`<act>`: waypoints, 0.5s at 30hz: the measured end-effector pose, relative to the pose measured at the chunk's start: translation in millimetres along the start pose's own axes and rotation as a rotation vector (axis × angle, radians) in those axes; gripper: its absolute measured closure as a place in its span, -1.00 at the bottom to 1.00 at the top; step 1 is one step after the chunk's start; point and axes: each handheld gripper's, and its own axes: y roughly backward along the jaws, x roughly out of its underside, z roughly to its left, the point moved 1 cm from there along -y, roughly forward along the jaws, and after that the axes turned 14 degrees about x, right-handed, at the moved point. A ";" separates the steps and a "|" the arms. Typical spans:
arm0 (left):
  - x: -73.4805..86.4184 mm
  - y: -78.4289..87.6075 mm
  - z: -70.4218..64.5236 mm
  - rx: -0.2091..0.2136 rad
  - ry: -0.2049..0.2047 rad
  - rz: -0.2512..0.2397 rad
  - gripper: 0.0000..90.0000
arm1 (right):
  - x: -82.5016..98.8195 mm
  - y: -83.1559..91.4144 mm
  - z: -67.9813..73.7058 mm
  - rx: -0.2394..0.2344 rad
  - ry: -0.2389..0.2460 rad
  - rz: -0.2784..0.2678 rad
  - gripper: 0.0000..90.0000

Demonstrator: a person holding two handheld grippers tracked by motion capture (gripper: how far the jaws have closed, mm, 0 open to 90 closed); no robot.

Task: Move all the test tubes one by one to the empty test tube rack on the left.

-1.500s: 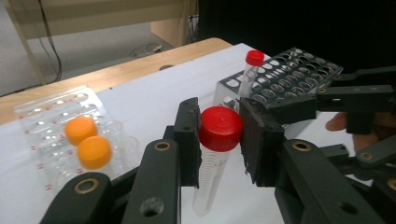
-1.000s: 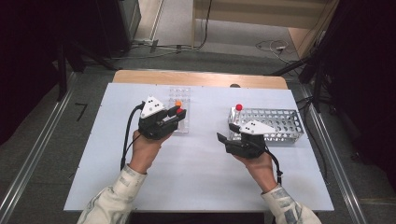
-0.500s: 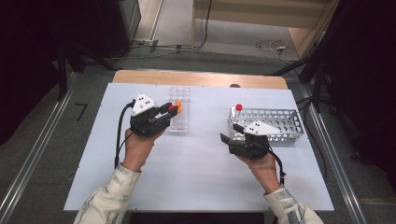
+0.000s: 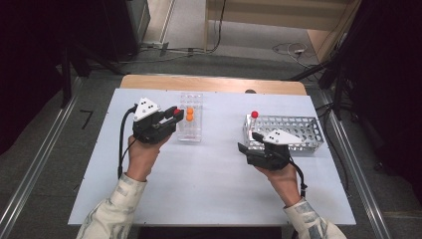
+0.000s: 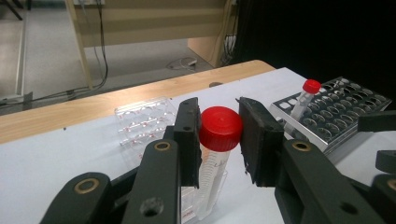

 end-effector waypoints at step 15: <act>-7.0 1.5 5.3 -0.017 0.015 -0.026 0.54 | 0.6 1.9 -3.5 0.005 -0.005 -0.006 -0.25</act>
